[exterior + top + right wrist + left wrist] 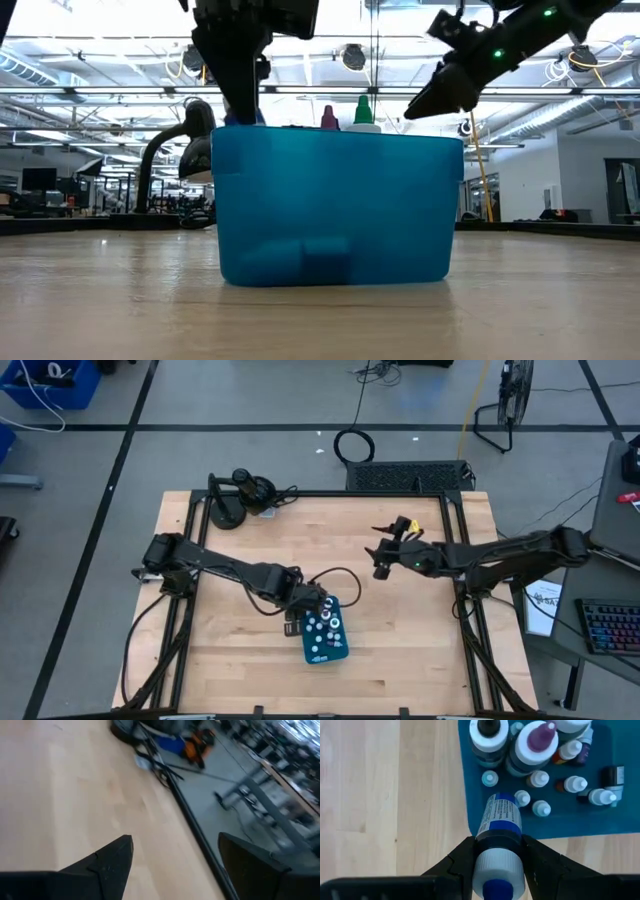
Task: Pick & Place food coloring
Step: Put the blue big food coloring bottle into the blue bin
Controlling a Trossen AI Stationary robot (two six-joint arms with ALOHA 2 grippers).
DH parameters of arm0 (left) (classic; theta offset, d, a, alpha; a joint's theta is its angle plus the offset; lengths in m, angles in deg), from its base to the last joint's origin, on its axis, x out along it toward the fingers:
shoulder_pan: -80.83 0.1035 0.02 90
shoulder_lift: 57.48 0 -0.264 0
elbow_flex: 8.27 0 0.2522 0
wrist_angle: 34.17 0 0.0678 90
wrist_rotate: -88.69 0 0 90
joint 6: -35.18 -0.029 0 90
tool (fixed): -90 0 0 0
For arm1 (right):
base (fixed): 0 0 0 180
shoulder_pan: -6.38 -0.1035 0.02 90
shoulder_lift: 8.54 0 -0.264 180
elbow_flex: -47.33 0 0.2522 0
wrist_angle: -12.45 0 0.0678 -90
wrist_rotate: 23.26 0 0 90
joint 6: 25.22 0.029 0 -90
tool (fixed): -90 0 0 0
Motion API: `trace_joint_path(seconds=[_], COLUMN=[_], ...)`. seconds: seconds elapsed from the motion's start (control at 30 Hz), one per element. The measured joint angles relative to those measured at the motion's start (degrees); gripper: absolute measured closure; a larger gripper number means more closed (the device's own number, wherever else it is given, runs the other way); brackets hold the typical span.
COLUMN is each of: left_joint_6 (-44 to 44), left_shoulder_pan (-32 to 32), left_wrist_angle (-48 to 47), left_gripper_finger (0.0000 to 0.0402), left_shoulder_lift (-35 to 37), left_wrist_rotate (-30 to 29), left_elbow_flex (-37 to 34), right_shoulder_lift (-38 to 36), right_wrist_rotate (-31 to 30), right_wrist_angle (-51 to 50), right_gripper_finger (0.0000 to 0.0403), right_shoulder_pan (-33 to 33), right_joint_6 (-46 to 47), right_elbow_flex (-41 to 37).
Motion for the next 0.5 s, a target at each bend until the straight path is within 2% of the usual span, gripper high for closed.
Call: trace_joint_path(seconds=[0.13,0.5], left_joint_6=[0.7,1.0], left_shoulder_pan=[0.5,0.5], left_wrist_angle=[0.9,1.3], left_gripper_finger=[0.0267,0.0267], left_shoulder_lift=[0.1,0.1], left_wrist_rotate=[0.1,1.2], left_elbow_flex=[-0.7,-0.8], right_shoulder_lift=[-2.4,-2.9], right_wrist_rotate=[4.2,4.1], right_wrist_angle=[3.2,3.1], right_gripper_finger=[0.0128,0.0128], right_shoulder_pan=[0.0,0.0], right_joint_6=[-0.4,-0.4], right_elbow_flex=[-2.3,-2.8])
